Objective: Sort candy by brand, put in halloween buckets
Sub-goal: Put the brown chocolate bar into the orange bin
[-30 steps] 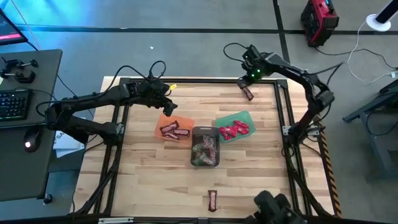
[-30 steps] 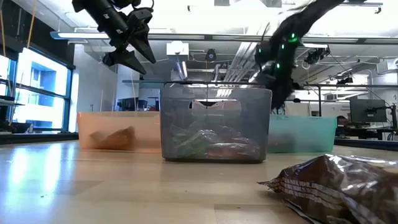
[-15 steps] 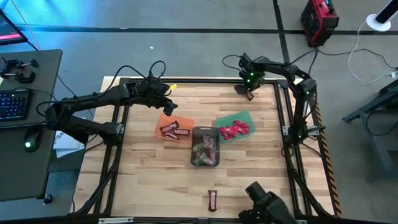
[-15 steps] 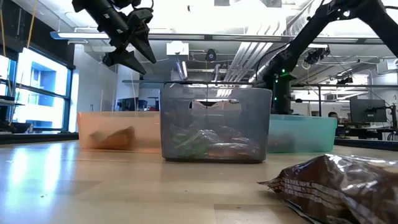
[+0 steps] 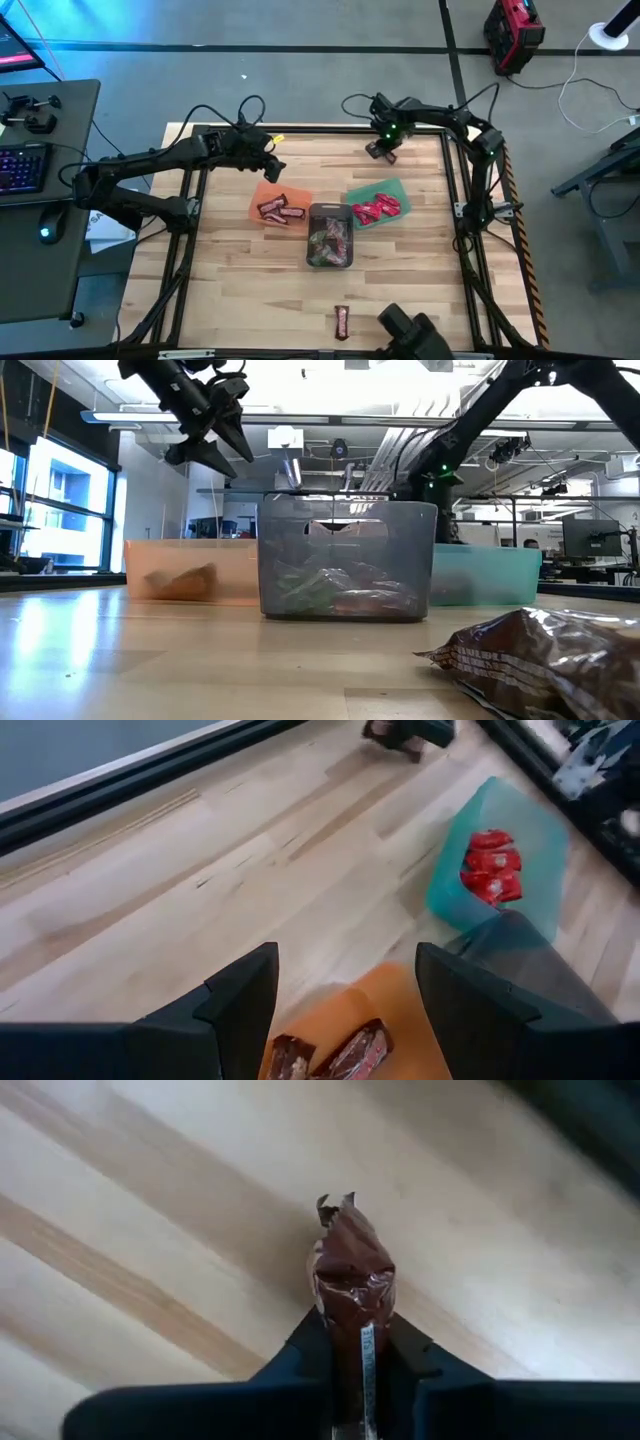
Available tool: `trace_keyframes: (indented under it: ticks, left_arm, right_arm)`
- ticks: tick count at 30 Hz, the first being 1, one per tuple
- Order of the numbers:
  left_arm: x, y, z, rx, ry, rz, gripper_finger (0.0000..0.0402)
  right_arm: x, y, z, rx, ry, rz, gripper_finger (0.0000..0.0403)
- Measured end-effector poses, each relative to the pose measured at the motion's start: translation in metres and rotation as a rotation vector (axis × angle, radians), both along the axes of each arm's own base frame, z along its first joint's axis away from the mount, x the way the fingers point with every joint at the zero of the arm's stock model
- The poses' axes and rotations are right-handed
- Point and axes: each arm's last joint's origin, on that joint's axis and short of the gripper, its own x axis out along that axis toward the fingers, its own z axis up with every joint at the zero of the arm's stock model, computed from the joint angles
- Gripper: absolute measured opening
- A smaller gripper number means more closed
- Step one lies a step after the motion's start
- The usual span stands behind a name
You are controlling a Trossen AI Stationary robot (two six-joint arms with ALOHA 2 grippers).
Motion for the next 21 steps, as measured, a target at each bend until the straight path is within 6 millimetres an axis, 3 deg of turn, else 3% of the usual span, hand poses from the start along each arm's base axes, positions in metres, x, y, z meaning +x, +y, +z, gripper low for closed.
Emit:
trace_keyframes:
  ticks: [3,6,11,15,19,21]
  left_arm:
    - [0.000,0.002,0.012,-0.012,-0.070,-0.037,0.0227]
    - [-0.006,0.009,0.051,0.038,-0.208,-0.073,0.0227]
    - [-0.025,0.012,0.114,0.236,-0.348,-0.087,0.0227]
    - [-0.041,0.009,0.142,0.374,-0.387,-0.067,0.0227]
    - [-0.047,0.009,0.144,0.378,-0.382,-0.005,0.0227]
    - [-0.049,0.009,0.142,0.364,-0.359,0.003,0.0227]
  right_arm:
    - [0.009,0.004,0.017,-0.018,-0.109,-0.013,0.0045]
    - [0.027,0.013,0.043,-0.050,-0.260,-0.002,0.0075]
    - [0.076,0.042,0.081,-0.061,-0.593,0.046,0.0069]
    - [0.126,0.087,0.098,-0.055,-0.823,0.118,0.0051]
    - [0.166,0.142,0.106,-0.084,-0.995,0.188,0.0040]
    - [0.176,0.166,0.107,-0.081,-1.021,0.181,0.0040]
